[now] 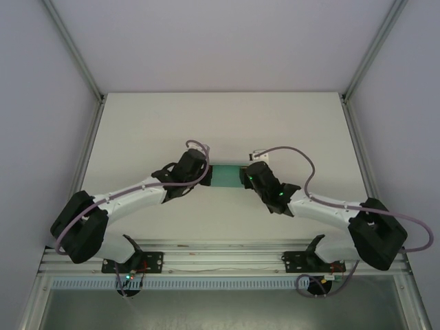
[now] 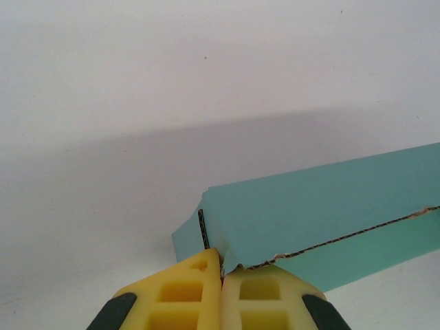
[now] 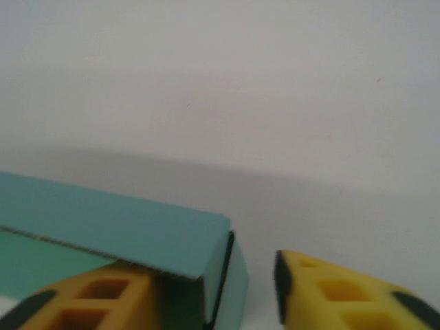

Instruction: Assemble paper box

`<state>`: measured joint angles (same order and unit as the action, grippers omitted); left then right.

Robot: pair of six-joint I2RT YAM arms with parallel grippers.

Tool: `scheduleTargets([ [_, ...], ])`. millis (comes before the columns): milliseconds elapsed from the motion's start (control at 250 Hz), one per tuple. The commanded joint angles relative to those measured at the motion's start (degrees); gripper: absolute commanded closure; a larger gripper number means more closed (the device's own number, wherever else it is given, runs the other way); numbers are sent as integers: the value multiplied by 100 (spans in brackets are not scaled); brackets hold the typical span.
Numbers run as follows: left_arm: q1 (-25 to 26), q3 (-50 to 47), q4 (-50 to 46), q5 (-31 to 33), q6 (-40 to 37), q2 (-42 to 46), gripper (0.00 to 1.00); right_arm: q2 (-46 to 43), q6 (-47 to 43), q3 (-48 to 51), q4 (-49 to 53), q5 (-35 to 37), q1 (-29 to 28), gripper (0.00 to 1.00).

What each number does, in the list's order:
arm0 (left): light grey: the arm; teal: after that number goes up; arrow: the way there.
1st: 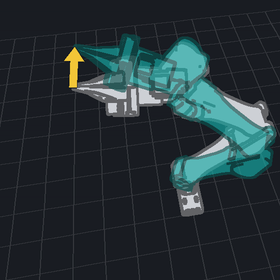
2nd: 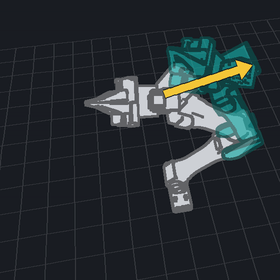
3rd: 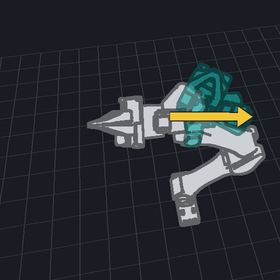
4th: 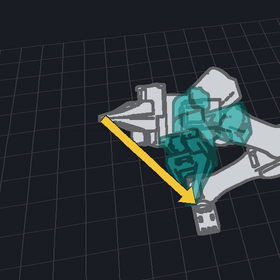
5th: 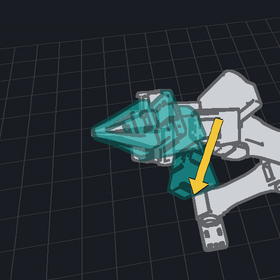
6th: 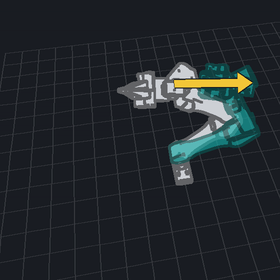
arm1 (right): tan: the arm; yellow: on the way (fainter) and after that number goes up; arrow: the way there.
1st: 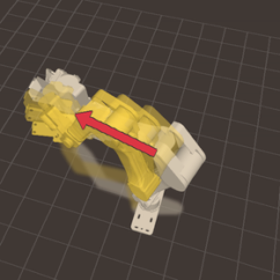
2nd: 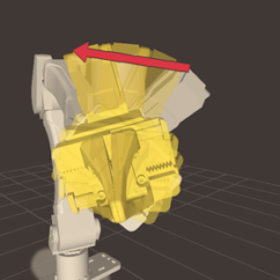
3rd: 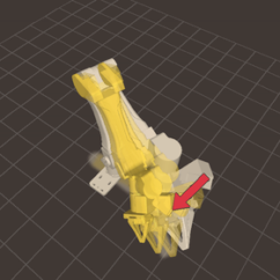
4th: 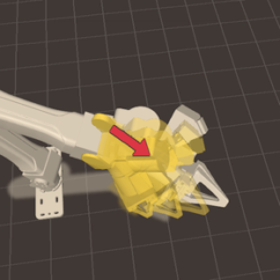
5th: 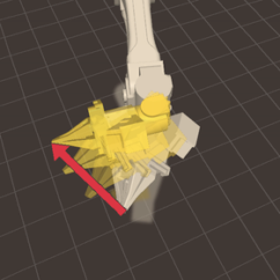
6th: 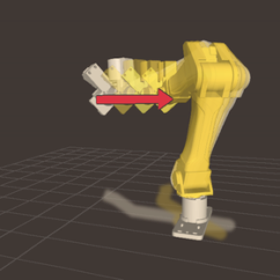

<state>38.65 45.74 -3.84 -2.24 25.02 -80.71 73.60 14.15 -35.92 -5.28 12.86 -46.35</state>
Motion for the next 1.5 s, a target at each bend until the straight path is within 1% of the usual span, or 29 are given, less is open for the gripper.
scheduleTargets([
  [0,94,-365,-903,11,-6,-306,100,-411,349,-271,902,-145,-46,33],
  [72,125,-446,-768,8,-4,-225,100,-627,534,-369,1036,-169,14,23],
  [112,129,-477,-725,47,-13,-151,100,-703,586,-410,1026,-219,61,19],
  [176,139,-461,-794,206,-15,-74,100,-733,758,-500,993,-224,185,14],
  [228,158,-473,-803,237,-43,-18,100,-709,832,-632,1008,-263,344,14],
  [324,178,-498,-785,300,-109,49,100,-437,1028,-905,1147,-409,659,14],
  [428,187,-444,-794,414,-205,106,100,-13,1124,-1187,1475,-681,827,19],
  [496,186,-394,-795,411,-249,155,100,202,1186,-1284,1660,-829,898,25],
  [560,195,-346,-803,401,-312,197,100,316,1233,-1207,1632,-874,910,30],
  [712,194,-331,-696,229,-382,306,100,414,1336,-815,1222,-1035,916,32],
  [747,203,-339,-635,221,-392,324,91,455,1353,-665,1052,-981,917,33],
  [767,204,-346,-603,224,-392,336,91,485,1318,-574,921,-985,912,35],
  [831,204,-349,-533,155,-461,383,90,596,1273,-366,616,-950,915,36],
  [867,202,-324,-544,139,-462,416,87,671,1231,-259,450,-935,915,37],
  [891,200,-313,-548,90,-469,460,83,715,1160,-180,315,-930,915,37],
  [935,207,-283,-557,-68,-506,554,70,807,1185,-66,134,-936,914,37],
  [1019,203,-222,-704,-347,-536,808,38,899,1177,79,-130,-1026,907,37],
  [1083,202,-149,-997,-506,-603,1048,20,945,1160,144,-247,-1058,903,37],
  [1103,202,-151,-1095,-470,-575,1135,12,945,1160,156,-246,-1058,907,37],
  [1119,202,-151,-1163,-462,-561,1215,2,945,1156,168,-246,-1058,906,37],
  [1127,203,-157,-1198,-451,-555,1250,1,945,1157,172,-241,-1053,901,37],
  [1167,191,-170,-1355,-351,-540,1444,0,921,1089,227,-299,-1058,904,37],
  [1215,195,-130,-1570,-80,-387,1646,0,878,993,333,-395,-1058,883,37],
  [1279,157,12,-1837,374,-28,1831,0,807,789,505,-613,-1026,836,36],
  [1311,98,96,-1895,439,130,1866,0,770,665,581,-719,-1014,823,36],
  [1391,-111,265,-1832,143,386,1823,0,704,321,742,-962,-917,773,36],
  [1495,-441,452,-1650,-385,535,1464,0,690,-77,754,-1033,-736,706,36],
])
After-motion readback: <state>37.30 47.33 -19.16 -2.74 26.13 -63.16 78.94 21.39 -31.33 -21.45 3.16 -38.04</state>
